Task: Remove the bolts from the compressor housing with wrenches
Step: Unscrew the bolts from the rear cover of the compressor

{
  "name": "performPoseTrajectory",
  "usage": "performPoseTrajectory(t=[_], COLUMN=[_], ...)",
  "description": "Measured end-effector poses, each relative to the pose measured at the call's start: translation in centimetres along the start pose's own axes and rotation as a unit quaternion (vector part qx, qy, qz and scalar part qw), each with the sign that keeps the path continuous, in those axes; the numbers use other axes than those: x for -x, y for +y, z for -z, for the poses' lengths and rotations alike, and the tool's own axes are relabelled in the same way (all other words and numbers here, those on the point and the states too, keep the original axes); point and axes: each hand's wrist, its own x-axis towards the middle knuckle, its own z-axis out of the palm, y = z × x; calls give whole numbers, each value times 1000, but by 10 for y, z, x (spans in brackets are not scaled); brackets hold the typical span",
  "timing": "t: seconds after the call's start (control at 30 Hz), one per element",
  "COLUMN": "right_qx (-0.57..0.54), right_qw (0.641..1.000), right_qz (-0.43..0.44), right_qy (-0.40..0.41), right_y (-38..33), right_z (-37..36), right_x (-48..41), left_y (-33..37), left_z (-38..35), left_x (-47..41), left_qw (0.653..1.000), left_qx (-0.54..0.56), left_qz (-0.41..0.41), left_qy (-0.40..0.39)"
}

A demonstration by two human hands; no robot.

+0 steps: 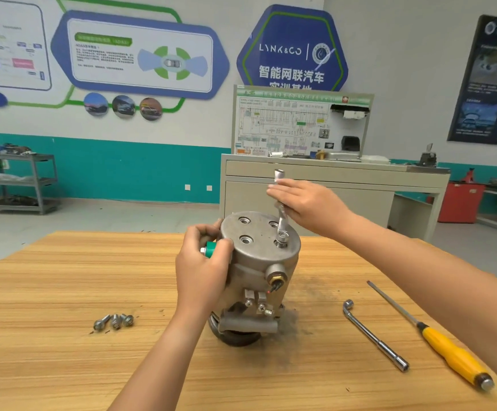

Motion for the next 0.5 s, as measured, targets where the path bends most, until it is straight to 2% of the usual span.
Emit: performPoseTrajectory(t=[0.1, 0.17, 0.23, 0.3, 0.33, 0.37, 0.43, 0.5], right_qx=[-17, 8, -27, -113, -152, -160, -93, -6], right_qw=[994, 995, 992, 945, 927, 925, 957, 975], right_qz=[104, 92, -53, -249, -292, -295, -244, -222], right_qy=[4, 34, 107, 178, 183, 176, 128, 12], right_y=[-5, -4, -2, -5, -10, -17, -39, -61], right_z=[-10, -9, -2, 15, 26, 38, 65, 87], right_x=[-31, -32, -25, -14, -8, 1, 19, 38], left_y=[0, -1, 0, -1, -1, -1, -1, -1], left_z=[4, 10, 15, 16, 15, 14, 11, 8], left_x=[-1, 1, 2, 4, 5, 7, 11, 15], left_qw=[1000, 999, 999, 999, 999, 999, 999, 999], left_qx=[5, 15, 18, 24, 25, 25, 27, 21], left_qz=[11, 25, 36, 36, 33, 29, 21, 13], left_qy=[-8, -14, -16, -7, 1, 11, 28, 41])
